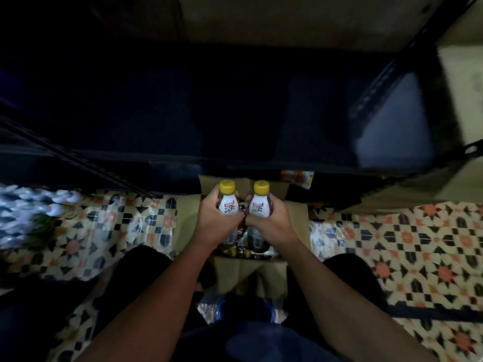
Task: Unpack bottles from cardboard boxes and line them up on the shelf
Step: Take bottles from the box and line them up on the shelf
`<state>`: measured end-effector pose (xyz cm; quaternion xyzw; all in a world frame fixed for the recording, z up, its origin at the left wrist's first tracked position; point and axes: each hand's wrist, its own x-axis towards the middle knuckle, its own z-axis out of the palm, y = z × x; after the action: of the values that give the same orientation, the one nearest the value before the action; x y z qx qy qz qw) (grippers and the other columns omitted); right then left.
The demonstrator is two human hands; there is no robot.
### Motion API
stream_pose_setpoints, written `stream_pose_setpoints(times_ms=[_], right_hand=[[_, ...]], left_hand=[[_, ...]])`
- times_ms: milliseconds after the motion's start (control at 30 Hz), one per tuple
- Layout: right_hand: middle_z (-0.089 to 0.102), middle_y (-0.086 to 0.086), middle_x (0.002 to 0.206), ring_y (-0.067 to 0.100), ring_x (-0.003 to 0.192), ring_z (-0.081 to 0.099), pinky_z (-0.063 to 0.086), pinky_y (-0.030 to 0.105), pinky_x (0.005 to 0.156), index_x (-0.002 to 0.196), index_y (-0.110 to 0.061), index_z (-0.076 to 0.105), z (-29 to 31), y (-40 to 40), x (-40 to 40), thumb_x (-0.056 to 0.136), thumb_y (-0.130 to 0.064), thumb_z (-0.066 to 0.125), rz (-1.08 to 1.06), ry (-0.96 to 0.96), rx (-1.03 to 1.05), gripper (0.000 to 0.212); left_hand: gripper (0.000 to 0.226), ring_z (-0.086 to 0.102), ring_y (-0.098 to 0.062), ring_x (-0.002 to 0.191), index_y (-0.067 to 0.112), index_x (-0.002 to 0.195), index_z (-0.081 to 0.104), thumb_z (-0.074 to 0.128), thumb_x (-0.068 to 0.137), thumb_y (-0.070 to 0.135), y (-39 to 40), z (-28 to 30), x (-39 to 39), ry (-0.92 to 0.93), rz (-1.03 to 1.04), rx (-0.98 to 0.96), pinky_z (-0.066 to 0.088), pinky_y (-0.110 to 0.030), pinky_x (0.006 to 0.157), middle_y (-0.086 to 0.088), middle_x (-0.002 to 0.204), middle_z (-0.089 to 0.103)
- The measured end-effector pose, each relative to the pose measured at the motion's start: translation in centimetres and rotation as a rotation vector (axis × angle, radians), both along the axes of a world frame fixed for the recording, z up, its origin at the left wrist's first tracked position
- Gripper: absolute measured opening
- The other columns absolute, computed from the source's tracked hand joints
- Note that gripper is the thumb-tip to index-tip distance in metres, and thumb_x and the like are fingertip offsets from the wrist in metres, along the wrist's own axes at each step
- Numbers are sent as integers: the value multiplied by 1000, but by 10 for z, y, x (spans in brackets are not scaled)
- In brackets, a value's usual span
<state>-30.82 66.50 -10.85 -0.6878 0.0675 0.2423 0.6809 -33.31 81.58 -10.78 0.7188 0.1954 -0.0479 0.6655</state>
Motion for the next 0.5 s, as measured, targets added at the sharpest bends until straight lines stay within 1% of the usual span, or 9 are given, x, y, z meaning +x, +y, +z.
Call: stream_pose_setpoints(times_ms=[67,133,167,267,367,400,500], right_hand=[[71,-3,80,13,76,67,57,36,68,95,-12,64,67,-3,2,72,19,72,19,-30,17,39],[69,-1,79,13,73,65,55,33,66,95,-11,63,144,-8,7,71,20,71,40,-84,48,40],[68,0,79,13,71,63,53,30,65,95,-9,63,168,-9,8,71,21,70,54,-113,68,40],[65,5,77,15,68,59,50,27,61,98,-3,61,257,-13,19,68,23,68,96,-221,134,40],[65,4,75,15,68,60,51,28,62,97,-2,60,334,-14,34,61,18,68,137,-328,211,41],[65,3,75,15,69,60,51,27,64,96,-2,60,356,-14,40,61,17,68,155,-366,228,41],[65,1,73,13,68,61,52,27,67,95,-4,60,408,-14,60,64,17,70,188,-464,274,39]], left_hand=[[33,58,-6,62,6,94,58,73,73,-14,-1,69,1,-56,-26,-6,49,-24,56,8,72,65],[32,58,-6,62,0,96,57,73,74,-17,-2,145,6,-101,-52,-18,48,-23,56,6,72,63],[33,57,-5,61,-1,97,57,73,74,-18,-3,169,6,-126,-56,-20,48,-23,55,5,72,63],[35,58,-9,63,3,97,58,76,74,-17,-4,259,14,-242,-60,-15,49,-26,56,-4,74,62],[35,58,-13,64,5,95,59,78,72,-13,-6,338,24,-362,-52,-10,50,-30,57,-14,77,64],[34,58,-13,64,5,95,60,79,71,-10,-6,360,29,-406,-58,-2,50,-30,57,-12,77,64],[33,60,-13,65,8,93,61,78,66,0,-3,416,46,-531,-93,-1,51,-28,58,-1,75,65]])
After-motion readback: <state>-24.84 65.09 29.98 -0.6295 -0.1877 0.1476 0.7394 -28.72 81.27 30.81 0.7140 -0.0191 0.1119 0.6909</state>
